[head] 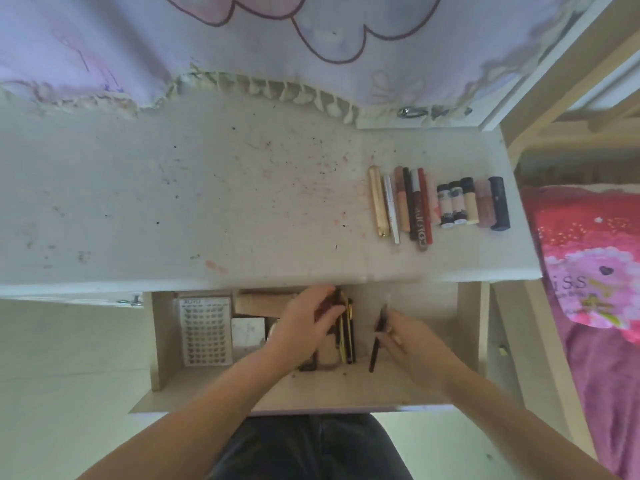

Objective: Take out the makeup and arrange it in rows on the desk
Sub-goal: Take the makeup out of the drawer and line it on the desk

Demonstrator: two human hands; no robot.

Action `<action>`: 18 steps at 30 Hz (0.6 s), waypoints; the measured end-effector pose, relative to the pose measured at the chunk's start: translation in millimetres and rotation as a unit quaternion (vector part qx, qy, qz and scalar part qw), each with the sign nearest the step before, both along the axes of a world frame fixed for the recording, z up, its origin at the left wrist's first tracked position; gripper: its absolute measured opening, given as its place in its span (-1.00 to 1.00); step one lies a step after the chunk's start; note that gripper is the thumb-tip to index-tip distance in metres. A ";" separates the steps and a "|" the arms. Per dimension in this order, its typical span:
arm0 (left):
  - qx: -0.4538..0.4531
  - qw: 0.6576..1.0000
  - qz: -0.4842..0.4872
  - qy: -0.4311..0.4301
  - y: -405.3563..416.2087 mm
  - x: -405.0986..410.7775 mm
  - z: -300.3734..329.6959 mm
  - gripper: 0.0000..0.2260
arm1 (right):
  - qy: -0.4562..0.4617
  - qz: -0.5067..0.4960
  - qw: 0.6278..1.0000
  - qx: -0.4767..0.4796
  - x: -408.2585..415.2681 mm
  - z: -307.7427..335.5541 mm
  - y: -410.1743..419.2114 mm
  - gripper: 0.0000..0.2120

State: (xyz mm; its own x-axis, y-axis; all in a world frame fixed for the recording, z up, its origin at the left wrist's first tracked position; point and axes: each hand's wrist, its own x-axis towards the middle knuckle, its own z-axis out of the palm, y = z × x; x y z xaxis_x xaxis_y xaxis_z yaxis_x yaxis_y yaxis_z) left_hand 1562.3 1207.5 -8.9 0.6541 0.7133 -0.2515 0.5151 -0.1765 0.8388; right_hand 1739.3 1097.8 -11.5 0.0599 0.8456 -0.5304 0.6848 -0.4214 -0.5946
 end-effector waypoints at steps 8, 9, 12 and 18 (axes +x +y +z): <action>0.027 0.992 0.121 -0.038 113.6 75.2 34.4 -0.73 | -0.142 -0.082 0.964 0.209 41.4 69.0 153.5 -0.64; 0.028 0.991 0.129 -0.029 124.8 86.6 31.8 -0.73 | -0.173 -0.077 0.964 0.186 44.0 65.2 171.5 -0.64; 0.039 0.990 0.132 0.013 146.3 111.3 22.6 -0.71 | -0.250 -0.036 0.960 0.122 43.2 50.1 202.8 -0.71; 0.026 0.992 0.119 0.039 146.1 125.0 16.8 -0.64 | -0.330 -0.027 0.934 0.134 46.8 45.4 199.9 -0.70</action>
State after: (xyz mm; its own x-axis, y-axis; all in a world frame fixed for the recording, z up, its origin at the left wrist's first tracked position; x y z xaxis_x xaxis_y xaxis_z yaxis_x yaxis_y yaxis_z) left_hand 1687.3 1353.7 7.9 0.4459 0.8584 -0.2537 0.6107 -0.0846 0.7873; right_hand 1786.1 1297.7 33.9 0.3447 0.9293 -0.1326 0.9217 -0.3618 -0.1400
